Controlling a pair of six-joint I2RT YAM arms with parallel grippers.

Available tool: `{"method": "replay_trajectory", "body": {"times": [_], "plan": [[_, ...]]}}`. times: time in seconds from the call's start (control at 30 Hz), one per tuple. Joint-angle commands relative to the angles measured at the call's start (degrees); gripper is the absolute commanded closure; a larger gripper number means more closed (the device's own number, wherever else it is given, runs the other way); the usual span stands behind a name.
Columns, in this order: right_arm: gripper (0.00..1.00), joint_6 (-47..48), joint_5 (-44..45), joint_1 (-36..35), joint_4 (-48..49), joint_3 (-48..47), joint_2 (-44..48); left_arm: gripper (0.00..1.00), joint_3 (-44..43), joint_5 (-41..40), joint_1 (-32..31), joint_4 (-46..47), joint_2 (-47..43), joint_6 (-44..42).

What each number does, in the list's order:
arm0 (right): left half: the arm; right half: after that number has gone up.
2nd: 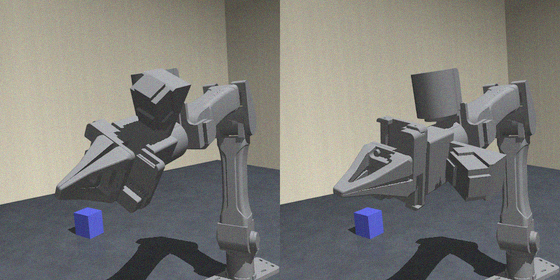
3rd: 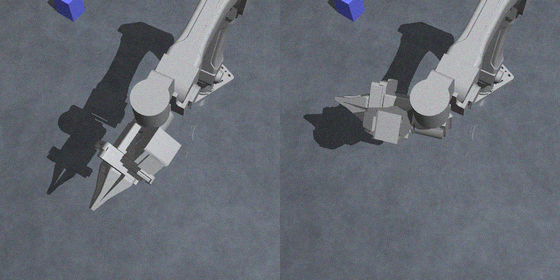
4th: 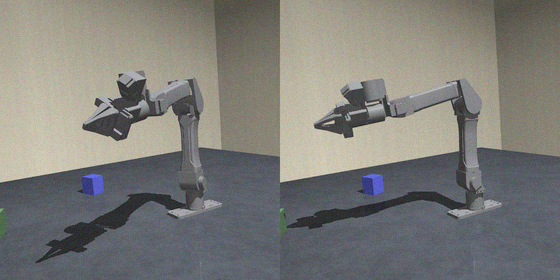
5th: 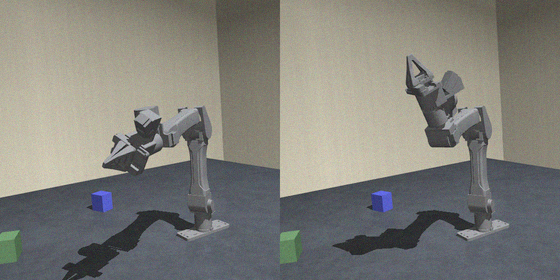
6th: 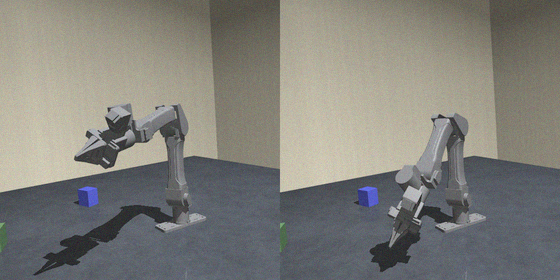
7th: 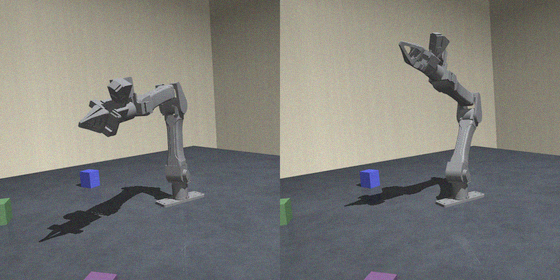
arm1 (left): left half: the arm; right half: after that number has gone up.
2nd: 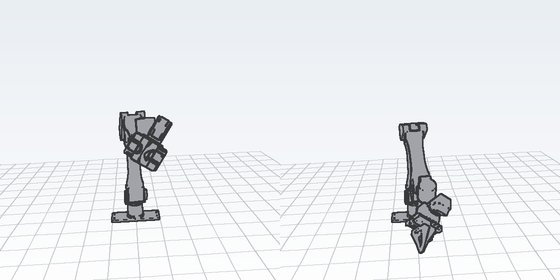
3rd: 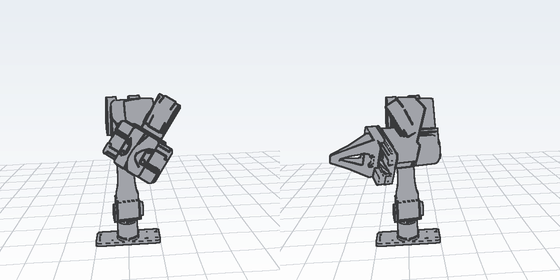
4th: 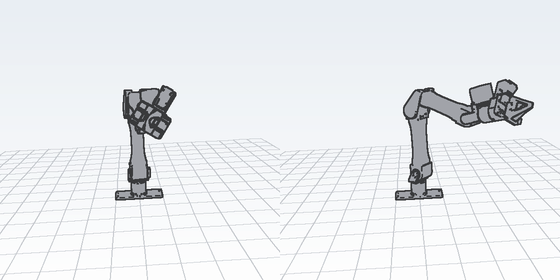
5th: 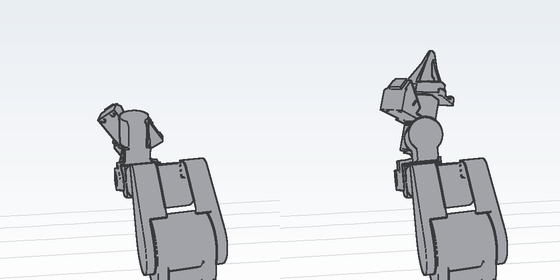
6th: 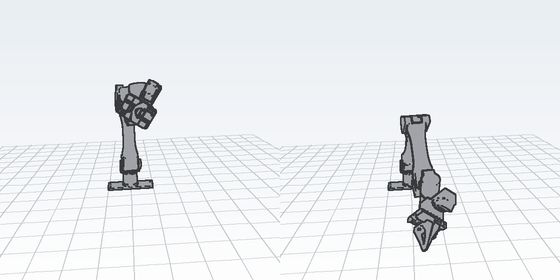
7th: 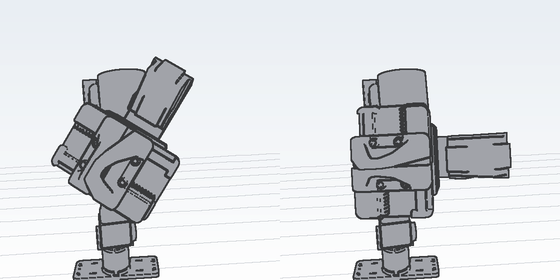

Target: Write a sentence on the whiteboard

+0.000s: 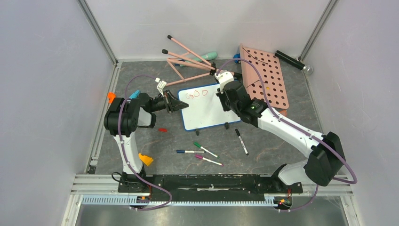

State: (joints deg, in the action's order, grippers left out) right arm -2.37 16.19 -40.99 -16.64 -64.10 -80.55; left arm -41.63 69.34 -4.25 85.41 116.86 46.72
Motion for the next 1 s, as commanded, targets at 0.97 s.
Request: {"method": "replay_trajectory", "body": {"times": [0.97], "plan": [[1.00,-0.9,-1.9,1.0,2.8,-5.2,-3.7,0.98,-0.3,-0.9,0.5,3.8,0.6,-6.2]]}}
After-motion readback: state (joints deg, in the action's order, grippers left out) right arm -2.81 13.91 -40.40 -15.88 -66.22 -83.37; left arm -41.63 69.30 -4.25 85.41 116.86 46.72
